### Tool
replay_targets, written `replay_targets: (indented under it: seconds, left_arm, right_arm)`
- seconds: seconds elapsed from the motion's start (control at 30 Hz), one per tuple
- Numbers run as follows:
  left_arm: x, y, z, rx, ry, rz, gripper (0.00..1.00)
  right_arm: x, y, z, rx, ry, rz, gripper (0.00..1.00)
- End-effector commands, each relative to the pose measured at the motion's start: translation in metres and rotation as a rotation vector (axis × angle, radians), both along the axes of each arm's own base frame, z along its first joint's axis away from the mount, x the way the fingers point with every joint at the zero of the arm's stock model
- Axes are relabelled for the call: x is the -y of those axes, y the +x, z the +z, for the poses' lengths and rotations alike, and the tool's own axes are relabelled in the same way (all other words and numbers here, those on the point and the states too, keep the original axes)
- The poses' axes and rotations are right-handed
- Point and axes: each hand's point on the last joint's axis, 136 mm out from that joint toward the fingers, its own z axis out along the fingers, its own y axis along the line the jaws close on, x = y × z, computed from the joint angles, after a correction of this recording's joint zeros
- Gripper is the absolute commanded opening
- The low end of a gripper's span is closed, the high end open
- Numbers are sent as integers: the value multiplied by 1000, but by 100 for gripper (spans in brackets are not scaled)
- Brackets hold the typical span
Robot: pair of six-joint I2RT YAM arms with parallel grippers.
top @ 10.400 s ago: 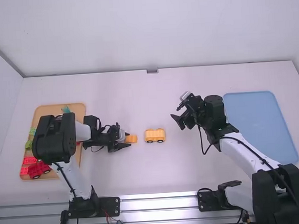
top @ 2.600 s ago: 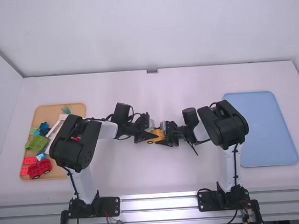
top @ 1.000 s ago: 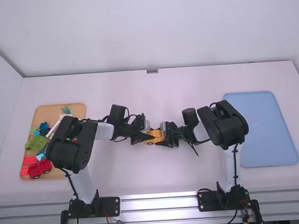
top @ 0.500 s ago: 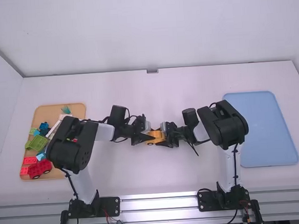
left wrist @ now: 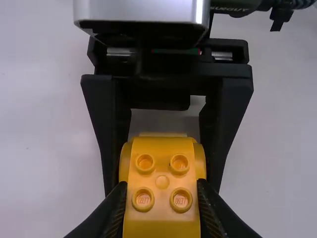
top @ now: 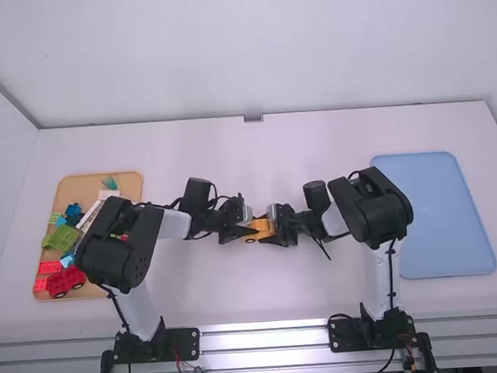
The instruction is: Assemble lego blocks to make yellow taxi
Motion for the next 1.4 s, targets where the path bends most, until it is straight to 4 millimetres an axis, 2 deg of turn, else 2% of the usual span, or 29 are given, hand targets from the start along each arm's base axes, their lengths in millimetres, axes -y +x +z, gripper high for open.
replay_targets:
  seconds: [0.0,0.17,0.4,0.43,0.47,0.5,0.57,0.63,0.73,0.93,1.37]
  left_arm:
    - [-8,-37,-47,-145,125,22,2]
    - [-12,-28,-56,-158,189,103,1]
    - [-9,-18,-50,-165,194,104,2]
    - [-8,-15,-48,-164,184,105,5]
    - [-7,-15,-44,-164,165,97,16]
    - [-6,-15,-43,-163,156,91,22]
    - [-4,-14,-40,-161,149,84,19]
    - [-3,-13,-40,-156,151,82,20]
    - [-1,-11,-38,-151,144,81,27]
    - [-1,-9,-30,-129,136,83,33]
    - [-5,-3,-7,-67,111,103,39]
  right_arm:
    - [1,8,-6,-13,-26,-38,45]
    - [1,8,-6,-13,-26,-38,46]
    - [1,7,-6,-16,-27,-38,46]
    - [1,7,-6,-16,-28,-38,46]
    - [1,7,-6,-17,-28,-38,46]
    - [1,7,-6,-19,-28,-39,45]
    - [1,7,-6,-19,-28,-39,45]
    - [1,7,-6,-20,-28,-39,45]
    - [1,7,-6,-20,-28,-39,46]
    - [1,7,-6,-20,-28,-40,46]
    - [1,7,-6,-20,-28,-40,46]
